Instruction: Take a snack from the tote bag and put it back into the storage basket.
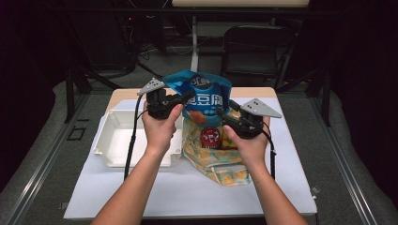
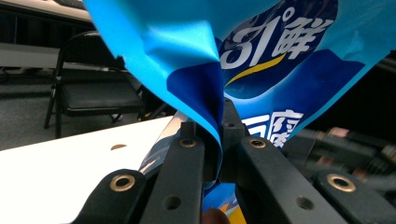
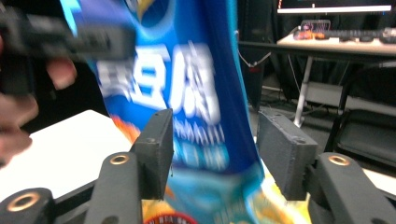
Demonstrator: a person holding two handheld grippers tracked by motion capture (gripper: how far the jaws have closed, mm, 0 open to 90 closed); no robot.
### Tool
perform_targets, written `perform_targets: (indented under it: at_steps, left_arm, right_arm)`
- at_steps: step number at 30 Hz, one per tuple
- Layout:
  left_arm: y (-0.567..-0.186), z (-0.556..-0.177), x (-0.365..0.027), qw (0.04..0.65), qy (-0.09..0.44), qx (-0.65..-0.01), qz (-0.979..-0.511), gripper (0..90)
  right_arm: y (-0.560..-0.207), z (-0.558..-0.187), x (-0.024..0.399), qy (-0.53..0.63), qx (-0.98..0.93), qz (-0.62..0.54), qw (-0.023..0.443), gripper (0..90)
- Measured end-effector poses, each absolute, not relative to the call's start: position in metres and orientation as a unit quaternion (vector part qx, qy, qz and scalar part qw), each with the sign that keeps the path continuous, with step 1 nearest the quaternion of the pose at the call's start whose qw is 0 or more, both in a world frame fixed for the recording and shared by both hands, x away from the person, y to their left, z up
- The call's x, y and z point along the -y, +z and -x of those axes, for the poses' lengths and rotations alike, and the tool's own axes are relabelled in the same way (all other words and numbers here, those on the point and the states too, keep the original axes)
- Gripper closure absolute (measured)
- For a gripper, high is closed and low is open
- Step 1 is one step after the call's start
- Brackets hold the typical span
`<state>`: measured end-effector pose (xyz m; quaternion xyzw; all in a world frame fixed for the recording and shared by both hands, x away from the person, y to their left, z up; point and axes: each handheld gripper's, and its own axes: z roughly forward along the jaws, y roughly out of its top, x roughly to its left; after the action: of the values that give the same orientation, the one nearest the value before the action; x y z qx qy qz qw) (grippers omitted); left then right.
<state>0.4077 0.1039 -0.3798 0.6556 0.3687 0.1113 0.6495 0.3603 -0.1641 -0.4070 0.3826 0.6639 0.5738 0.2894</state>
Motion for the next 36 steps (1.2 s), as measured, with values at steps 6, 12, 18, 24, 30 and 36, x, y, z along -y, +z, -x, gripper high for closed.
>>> perform_targets:
  at_steps: [6,12,18,24,30,36]
  left_arm:
    - [-0.375,-0.407,-0.118,0.651,0.12,-0.373,-0.65,90.0]
    - [-0.372,-0.405,-0.138,0.651,0.135,-0.377,-0.644,90.0]
    - [-0.376,-0.404,-0.164,0.645,0.148,-0.391,-0.639,90.0]
    - [-0.384,-0.403,-0.19,0.642,0.155,-0.409,-0.629,90.0]
    - [-0.384,-0.401,-0.212,0.645,0.163,-0.421,-0.617,90.0]
    - [-0.387,-0.401,-0.234,0.634,0.179,-0.43,-0.617,90.0]
  right_arm:
    - [-0.427,-0.356,0.176,0.563,-0.669,-0.397,0.279,40.6]
    - [-0.439,-0.349,0.183,0.56,-0.673,-0.402,0.27,36.9]
    - [-0.453,-0.34,0.193,0.555,-0.673,-0.41,0.268,36.1]
    - [-0.459,-0.333,0.203,0.563,-0.661,-0.418,0.267,35.7]
    - [-0.46,-0.329,0.214,0.567,-0.65,-0.427,0.272,34.5]
    - [-0.46,-0.32,0.225,0.565,-0.642,-0.433,0.285,32.6]
